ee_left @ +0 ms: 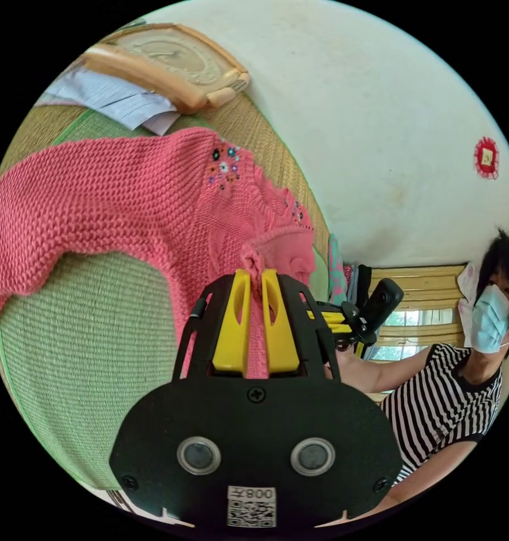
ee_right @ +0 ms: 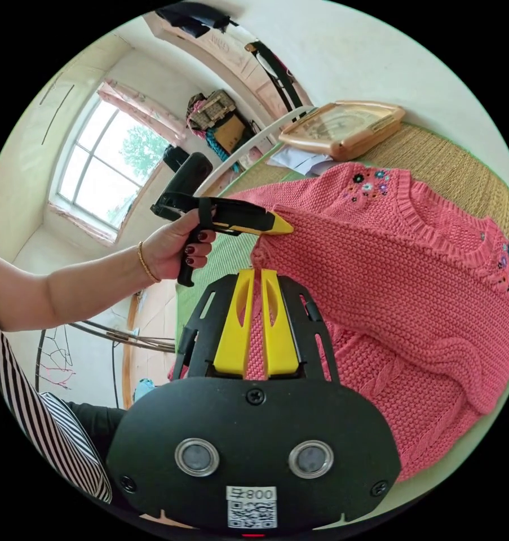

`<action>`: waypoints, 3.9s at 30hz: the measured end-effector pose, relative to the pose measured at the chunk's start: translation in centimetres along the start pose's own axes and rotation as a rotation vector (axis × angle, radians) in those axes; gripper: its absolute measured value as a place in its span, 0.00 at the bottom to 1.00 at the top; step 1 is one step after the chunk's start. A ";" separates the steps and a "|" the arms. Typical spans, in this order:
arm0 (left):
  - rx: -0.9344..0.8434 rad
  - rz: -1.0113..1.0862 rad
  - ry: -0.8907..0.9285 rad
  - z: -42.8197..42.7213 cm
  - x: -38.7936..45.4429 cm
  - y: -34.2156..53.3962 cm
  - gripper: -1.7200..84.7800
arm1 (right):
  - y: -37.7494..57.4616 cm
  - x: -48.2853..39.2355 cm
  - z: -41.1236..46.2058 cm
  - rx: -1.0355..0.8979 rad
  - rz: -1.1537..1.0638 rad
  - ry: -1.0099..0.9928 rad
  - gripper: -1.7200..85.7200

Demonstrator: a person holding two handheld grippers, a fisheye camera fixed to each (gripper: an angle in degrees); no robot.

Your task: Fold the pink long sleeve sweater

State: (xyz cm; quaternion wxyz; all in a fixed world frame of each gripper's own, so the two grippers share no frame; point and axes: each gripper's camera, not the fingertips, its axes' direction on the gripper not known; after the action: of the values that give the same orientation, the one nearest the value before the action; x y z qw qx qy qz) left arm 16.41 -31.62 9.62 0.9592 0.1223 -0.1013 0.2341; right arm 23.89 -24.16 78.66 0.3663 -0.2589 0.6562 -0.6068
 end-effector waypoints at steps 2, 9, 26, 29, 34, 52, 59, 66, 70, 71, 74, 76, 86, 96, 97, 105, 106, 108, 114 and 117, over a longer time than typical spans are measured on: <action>-0.008 -0.003 -0.017 -0.6 -0.8 0.3 0.06 | -0.6 1.0 2.2 -0.041 -0.012 0.018 0.04; -0.033 -0.006 -0.105 -3.2 -2.0 1.2 0.07 | -2.1 4.0 6.5 -0.119 -0.013 0.052 0.05; 0.217 0.106 -0.223 -10.9 2.8 6.0 0.05 | -4.9 9.8 9.0 -0.136 0.012 0.032 0.04; 0.228 0.133 -0.204 -11.3 3.5 6.6 0.03 | -5.2 10.3 8.8 -0.133 0.010 0.039 0.04; 0.043 0.050 -0.329 -8.8 1.1 6.8 0.02 | -6.1 11.1 9.1 -0.166 -0.001 -0.042 0.02; 0.062 0.013 -0.265 -11.4 2.7 9.2 0.02 | -4.2 23.7 -10.1 0.162 0.415 0.349 0.02; 0.041 0.240 -0.138 -8.3 9.4 7.1 0.02 | -5.2 25.5 -10.8 0.089 0.458 0.344 0.02; -0.085 0.290 -0.181 -3.7 10.5 4.0 0.02 | -5.5 27.8 -14.2 0.126 0.526 0.466 0.02; -0.067 0.296 -0.167 -5.8 11.5 5.4 0.02 | -5.9 27.6 -17.3 0.238 0.518 0.410 0.02; -0.070 0.326 -0.147 -6.3 12.2 6.1 0.02 | -6.5 27.5 -18.3 0.260 0.509 0.463 0.02; -0.118 0.384 -0.119 -6.2 13.3 7.5 0.02 | -8.3 30.3 -19.1 0.264 0.554 0.486 0.02; -0.201 0.371 -0.204 -5.1 12.9 8.0 0.02 | -9.3 32.9 -18.2 0.169 0.595 0.452 0.02; -0.171 0.287 -0.137 -9.8 10.5 12.0 0.02 | -7.3 26.3 -14.7 0.049 0.485 0.383 0.02; 0.310 -0.087 0.044 -27.3 2.0 19.6 0.06 | -12.1 18.6 -10.4 0.024 0.284 0.341 0.02; 0.357 -0.134 0.046 -28.8 0.9 20.5 0.07 | -13.0 18.0 -8.3 -0.032 0.252 0.298 0.02; 0.934 -0.582 -0.088 -47.8 -10.9 31.8 0.13 | -16.6 13.0 -1.6 -0.158 0.124 0.184 0.02; 0.950 -0.609 -0.093 -48.6 -11.6 32.2 0.13 | -17.2 12.2 -0.8 -0.173 0.102 0.165 0.02; 0.989 -0.700 -0.103 -51.1 -14.0 33.4 0.14 | -18.1 11.0 0.8 -0.204 0.063 0.169 0.02; 0.936 -0.754 -0.150 -53.5 -16.3 32.6 0.12 | -20.3 8.8 5.5 -0.283 0.024 0.191 0.02; 0.923 -0.759 -0.143 -53.4 -16.7 32.3 0.09 | -20.6 8.4 6.4 -0.287 0.037 0.197 0.02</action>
State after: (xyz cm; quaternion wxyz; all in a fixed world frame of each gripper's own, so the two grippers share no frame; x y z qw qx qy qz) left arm -6.12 4.19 -39.23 0.8145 0.5690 -0.0028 -0.1135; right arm 21.79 -37.35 97.60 0.2709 -0.2358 0.7732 -0.5226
